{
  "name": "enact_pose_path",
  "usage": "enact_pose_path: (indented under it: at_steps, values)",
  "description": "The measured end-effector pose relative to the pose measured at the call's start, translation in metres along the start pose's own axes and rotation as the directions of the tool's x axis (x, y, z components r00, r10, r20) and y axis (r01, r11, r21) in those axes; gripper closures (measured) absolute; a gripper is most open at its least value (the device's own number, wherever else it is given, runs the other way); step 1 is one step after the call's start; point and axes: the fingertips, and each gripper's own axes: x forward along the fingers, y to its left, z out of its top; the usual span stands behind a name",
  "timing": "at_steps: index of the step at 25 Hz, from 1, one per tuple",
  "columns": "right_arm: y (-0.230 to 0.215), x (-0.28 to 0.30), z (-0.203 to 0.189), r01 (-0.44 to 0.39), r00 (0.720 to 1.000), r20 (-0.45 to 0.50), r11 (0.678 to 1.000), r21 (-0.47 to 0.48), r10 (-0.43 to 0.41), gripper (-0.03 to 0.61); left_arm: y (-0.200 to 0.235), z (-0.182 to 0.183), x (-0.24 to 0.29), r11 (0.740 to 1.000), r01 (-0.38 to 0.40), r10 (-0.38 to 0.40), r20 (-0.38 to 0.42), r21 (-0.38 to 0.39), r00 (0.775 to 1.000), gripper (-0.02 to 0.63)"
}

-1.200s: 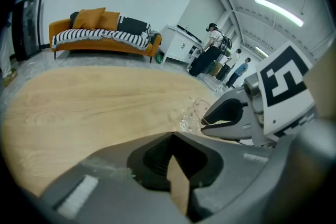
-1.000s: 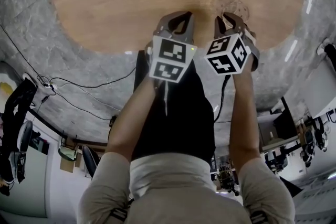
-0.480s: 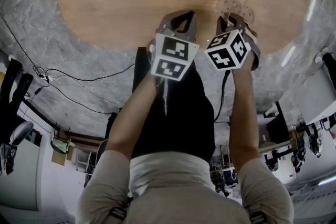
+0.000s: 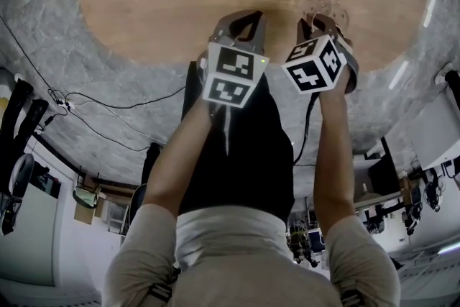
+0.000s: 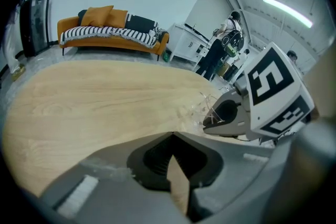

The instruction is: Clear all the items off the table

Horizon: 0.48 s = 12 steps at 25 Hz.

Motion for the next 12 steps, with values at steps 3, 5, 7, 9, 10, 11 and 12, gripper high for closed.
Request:
enact_pose_path:
  at_steps: [3, 5, 7, 9, 10, 11, 12]
  values:
    - [0.003, -0.008, 0.003, -0.018, 0.998, 0.059, 0.999, 0.042, 0.015, 0.523, 0.003, 0.003, -0.006, 1.0, -0.014, 0.014, 0.003, 0.012, 1.0, 0.594]
    - [0.006, -0.014, 0.009, -0.029, 0.994, 0.107, 0.998, 0.062, 0.022, 0.529, 0.007, 0.006, -0.013, 0.999, -0.028, 0.028, 0.013, 0.015, 1.0, 0.594]
    - [0.007, -0.022, 0.017, -0.029, 0.988, 0.155, 0.997, 0.065, 0.019, 0.534, 0.01, 0.012, -0.02, 0.999, -0.043, 0.043, 0.027, 0.016, 0.999, 0.594]
    - [0.008, -0.033, 0.024, -0.03, 0.979, 0.204, 0.997, 0.072, 0.015, 0.537, 0.009, 0.017, -0.026, 0.998, -0.054, 0.053, 0.04, 0.02, 0.998, 0.592]
    - [0.009, -0.038, 0.028, -0.033, 0.973, 0.229, 0.996, 0.079, 0.014, 0.537, 0.008, 0.019, -0.03, 0.998, -0.057, 0.056, 0.047, 0.021, 0.997, 0.593]
    - [0.01, -0.044, 0.034, -0.035, 0.967, 0.253, 0.996, 0.086, 0.013, 0.537, 0.008, 0.02, -0.035, 0.998, -0.059, 0.058, 0.054, 0.019, 0.997, 0.594]
    - [0.011, -0.05, 0.039, -0.037, 0.961, 0.276, 0.995, 0.092, 0.01, 0.537, 0.008, 0.022, -0.039, 0.998, -0.062, 0.061, 0.062, 0.017, 0.996, 0.593]
